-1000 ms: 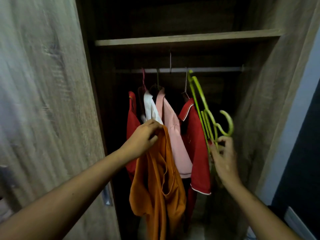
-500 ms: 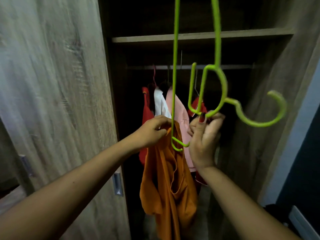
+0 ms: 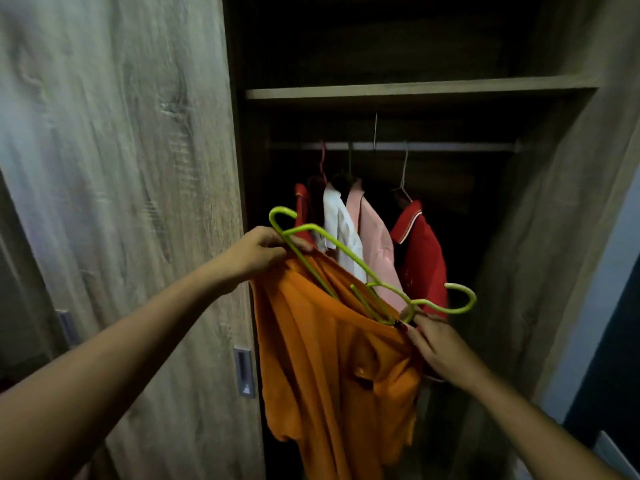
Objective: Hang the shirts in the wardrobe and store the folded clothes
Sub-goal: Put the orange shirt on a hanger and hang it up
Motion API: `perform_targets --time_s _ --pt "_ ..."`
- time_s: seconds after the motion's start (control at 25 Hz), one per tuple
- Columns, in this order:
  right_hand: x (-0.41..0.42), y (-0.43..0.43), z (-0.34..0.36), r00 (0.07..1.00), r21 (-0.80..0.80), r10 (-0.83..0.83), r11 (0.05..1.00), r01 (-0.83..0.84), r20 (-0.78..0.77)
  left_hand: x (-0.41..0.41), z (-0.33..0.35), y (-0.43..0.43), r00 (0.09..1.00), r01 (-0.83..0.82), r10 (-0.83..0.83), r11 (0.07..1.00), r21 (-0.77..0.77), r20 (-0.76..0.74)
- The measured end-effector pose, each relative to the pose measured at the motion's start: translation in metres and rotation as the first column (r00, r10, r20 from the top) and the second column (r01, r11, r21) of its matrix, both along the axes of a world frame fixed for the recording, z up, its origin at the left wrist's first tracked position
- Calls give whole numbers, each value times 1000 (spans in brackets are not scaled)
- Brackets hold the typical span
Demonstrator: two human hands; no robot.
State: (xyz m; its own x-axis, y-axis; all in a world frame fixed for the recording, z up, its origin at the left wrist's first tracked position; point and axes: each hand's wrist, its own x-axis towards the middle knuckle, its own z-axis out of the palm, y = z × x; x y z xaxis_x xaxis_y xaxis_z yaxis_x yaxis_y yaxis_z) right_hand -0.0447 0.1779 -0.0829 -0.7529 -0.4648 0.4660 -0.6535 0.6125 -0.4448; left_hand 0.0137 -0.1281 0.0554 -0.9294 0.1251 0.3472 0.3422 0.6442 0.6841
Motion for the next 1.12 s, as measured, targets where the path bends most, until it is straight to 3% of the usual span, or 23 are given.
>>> perform_targets --time_s 0.28,0.48,0.72,0.88,1.0,1.12 --pt "-19 27 16 991 421 130 899 -121 7 -10 -24 -27 989 -65 13 934 -351 -148" --pt "-19 13 52 983 522 183 840 -146 -19 -7 -27 -8 940 -143 -112 726 -673 -321" --pt "4 -6 95 952 264 283 933 -245 -115 -13 -25 9 907 -46 -211 811 -583 -365" --pt "14 -3 118 972 54 182 983 -176 -148 -40 -38 -4 925 -62 -118 892 -448 -362" --pt "20 8 126 990 44 117 992 -114 -79 -53 -54 -9 937 52 -154 949 -311 -312" --pt "34 31 137 990 65 106 992 -112 89 -67 -61 16 922 167 -242 953 -252 -303"
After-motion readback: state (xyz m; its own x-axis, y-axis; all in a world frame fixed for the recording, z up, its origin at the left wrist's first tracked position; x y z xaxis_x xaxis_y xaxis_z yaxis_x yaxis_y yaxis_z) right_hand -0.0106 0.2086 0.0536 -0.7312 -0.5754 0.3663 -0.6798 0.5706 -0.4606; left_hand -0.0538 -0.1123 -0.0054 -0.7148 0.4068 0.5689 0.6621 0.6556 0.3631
